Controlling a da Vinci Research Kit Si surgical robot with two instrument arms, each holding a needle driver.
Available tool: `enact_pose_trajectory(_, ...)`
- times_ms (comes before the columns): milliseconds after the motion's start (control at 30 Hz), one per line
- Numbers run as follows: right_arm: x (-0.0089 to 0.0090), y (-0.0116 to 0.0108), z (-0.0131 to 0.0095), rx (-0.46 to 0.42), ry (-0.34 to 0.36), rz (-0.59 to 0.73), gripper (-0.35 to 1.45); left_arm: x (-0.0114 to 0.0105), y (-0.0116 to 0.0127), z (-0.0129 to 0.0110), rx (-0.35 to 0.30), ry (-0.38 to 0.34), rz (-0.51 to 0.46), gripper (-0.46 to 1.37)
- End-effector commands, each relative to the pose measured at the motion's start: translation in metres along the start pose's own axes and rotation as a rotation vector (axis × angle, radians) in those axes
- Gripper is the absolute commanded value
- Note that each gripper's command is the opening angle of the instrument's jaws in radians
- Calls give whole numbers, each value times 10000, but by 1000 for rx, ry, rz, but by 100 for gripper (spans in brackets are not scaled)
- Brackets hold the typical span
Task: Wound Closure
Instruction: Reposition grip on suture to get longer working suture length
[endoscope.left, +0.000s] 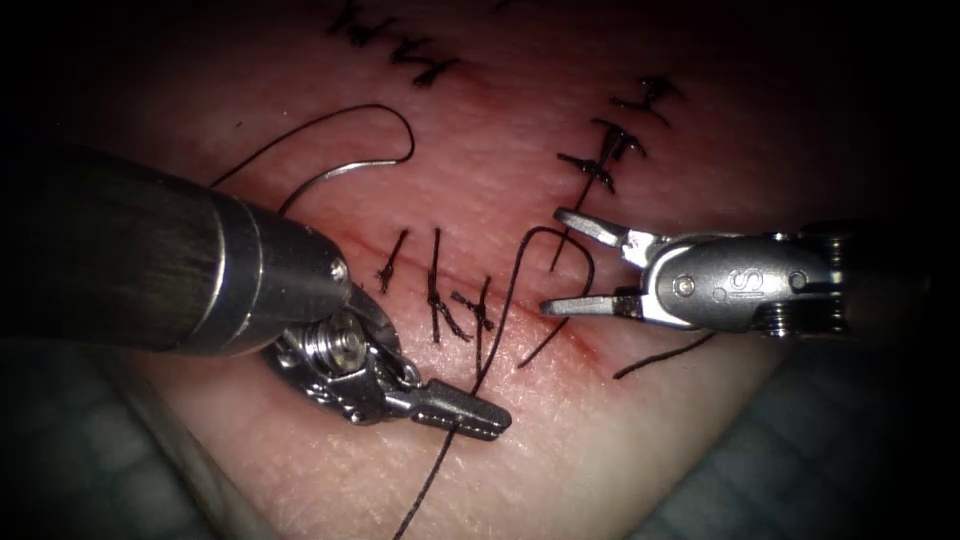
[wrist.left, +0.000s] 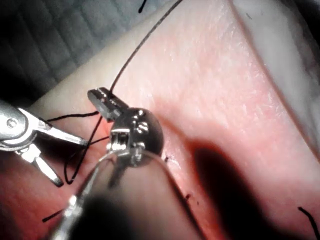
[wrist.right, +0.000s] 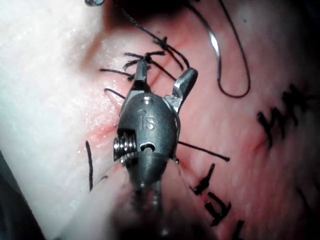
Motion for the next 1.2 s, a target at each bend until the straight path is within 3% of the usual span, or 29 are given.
enact_pose_trajectory(33,4,0,2,16,10,-62,144,-1,-4,-1,2,2,-25,-35)
enact_pose_trajectory(467,33,-11,3,6,81,-216,137,-12,-17,3,10,9,-96,-35)
enact_pose_trajectory(733,37,-14,13,9,102,-229,131,-12,-17,4,11,9,-108,-35)
enact_pose_trajectory(867,36,-21,17,85,95,-234,101,-11,-18,4,11,9,-109,-35)
enact_pose_trajectory(933,35,-25,19,110,92,-238,68,-10,-18,4,11,9,-109,-35)
enact_pose_trajectory(967,34,-27,19,120,92,-240,29,-10,-18,4,11,9,-109,-35)
enact_pose_trajectory(1000,33,-29,18,138,105,-249,-35,-9,-18,5,11,9,-109,-35)
enact_pose_trajectory(1133,33,-22,13,162,134,-248,-35,-9,-18,5,12,9,-115,-35)
enact_pose_trajectory(1200,33,-19,12,163,134,-245,-35,-9,-19,6,12,8,-116,6)
